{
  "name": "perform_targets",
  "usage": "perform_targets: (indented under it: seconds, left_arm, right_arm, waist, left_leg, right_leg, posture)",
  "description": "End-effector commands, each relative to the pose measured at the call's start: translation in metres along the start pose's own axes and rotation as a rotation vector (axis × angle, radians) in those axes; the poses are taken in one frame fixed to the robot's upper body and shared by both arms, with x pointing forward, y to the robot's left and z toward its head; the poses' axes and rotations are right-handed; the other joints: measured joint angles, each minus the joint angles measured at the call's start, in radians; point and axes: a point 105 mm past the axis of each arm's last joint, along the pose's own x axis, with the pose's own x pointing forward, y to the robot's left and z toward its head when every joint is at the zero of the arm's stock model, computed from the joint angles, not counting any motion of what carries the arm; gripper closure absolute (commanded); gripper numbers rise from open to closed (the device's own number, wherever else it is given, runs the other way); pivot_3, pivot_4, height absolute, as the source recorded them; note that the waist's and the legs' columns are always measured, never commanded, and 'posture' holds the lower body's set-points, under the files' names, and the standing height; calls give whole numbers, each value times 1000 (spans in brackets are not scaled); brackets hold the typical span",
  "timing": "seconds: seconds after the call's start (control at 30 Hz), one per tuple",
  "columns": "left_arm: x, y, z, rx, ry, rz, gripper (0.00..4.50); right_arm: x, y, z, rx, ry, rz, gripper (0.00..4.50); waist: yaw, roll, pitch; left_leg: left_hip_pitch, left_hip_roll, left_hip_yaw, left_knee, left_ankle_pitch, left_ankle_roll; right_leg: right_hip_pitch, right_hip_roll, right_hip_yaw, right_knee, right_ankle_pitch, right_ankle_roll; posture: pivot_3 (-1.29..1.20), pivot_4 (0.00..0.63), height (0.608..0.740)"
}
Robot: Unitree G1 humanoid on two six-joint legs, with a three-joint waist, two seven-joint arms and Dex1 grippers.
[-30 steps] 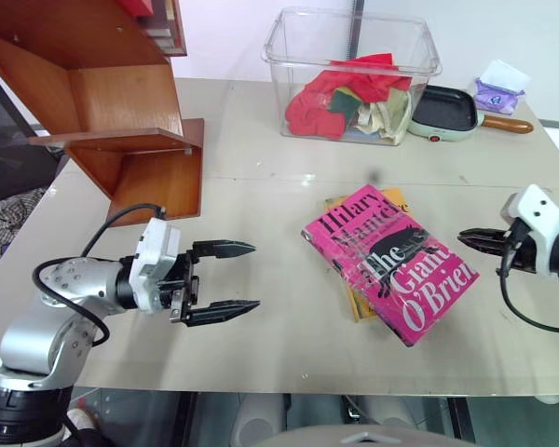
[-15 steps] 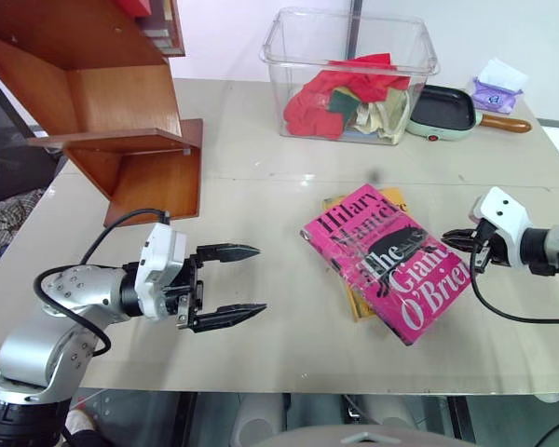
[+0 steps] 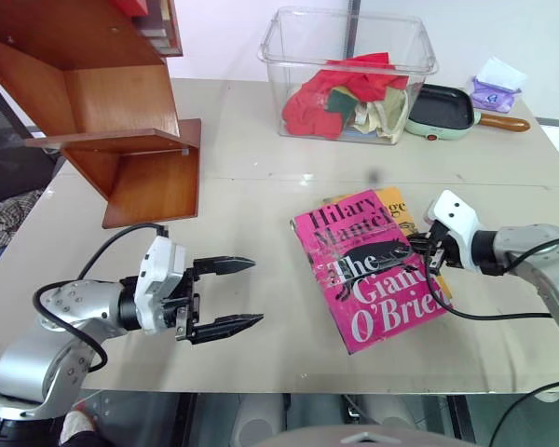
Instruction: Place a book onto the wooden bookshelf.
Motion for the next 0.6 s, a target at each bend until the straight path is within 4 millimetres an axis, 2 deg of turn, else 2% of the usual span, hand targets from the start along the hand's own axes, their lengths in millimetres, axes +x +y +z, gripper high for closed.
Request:
perform_targets:
  seconds: [0.03,0.1,0.17,0.2,0.23,0.3,0.37,0.47,0.5,0.6]
  left_arm:
    - [-1,4,1,14,21,74,0]
    - [1,6,0,-4,28,104,0]
    - [3,7,1,-11,32,118,0]
    - [4,8,1,-19,36,126,0]
    - [4,9,1,-21,38,130,0]
    - [5,9,0,-23,42,121,0]
    - [4,9,-2,-21,50,115,0]
    - [2,10,-7,1,71,89,0]
    - [1,9,-9,9,80,76,0]
    - [-3,12,-11,22,77,59,0]
  right_arm:
    - [-10,-11,11,-72,-55,-78,4399]
    - [-19,-19,8,-102,-72,-112,4399]
    - [-37,-27,6,-135,-146,-123,4399]
    - [-47,-30,2,-134,-165,-128,3896]
    - [-56,-28,0,-126,-206,-111,3635]
    - [-77,-24,-6,-88,-290,-74,2786]
    - [-99,-13,-17,-83,-306,-17,1836]
    - [-122,5,-13,-71,-353,60,380]
    - [-129,11,-10,-73,-356,79,57]
    - [-146,29,-3,-65,-372,136,57]
  waist:
    - [0,0,0]
    - [3,0,0]
    - [4,0,0]
    - [7,0,0]
    - [8,0,0]
    - [12,0,0]
    - [14,0,0]
    - [11,0,0]
    - [7,1,1]
    - [-2,1,0]
  left_leg:
    - [0,0,0,0,0,0]
    - [-1,0,0,0,0,0]
    - [-1,0,0,0,0,0]
    - [-2,0,0,0,0,0]
    - [-2,-1,0,0,0,0]
    - [-2,-1,0,0,0,0]
    - [-1,-1,0,0,0,0]
    - [0,-1,0,0,0,0]
    - [1,-1,0,0,0,0]
    - [4,-1,1,0,0,0]
  right_leg:
    - [0,0,0,0,0,0]
    - [0,0,0,0,0,0]
    - [-1,0,-1,0,0,0]
    - [-1,0,-1,0,0,0]
    - [0,0,-1,-1,0,0]
    - [0,0,-1,-1,0,1]
    - [0,1,-1,-1,2,4]
    - [1,1,-1,-1,2,3]
    - [1,1,0,0,2,3]
    - [3,1,1,1,0,1]
  posture:
    - [0,150,714]
    - [0,150,714]
    - [0,150,714]
    - [0,150,714]
    - [0,150,714]
    - [0,150,714]
    - [0,150,714]
    - [0,150,714]
    - [0,150,714]
    - [0,150,714]
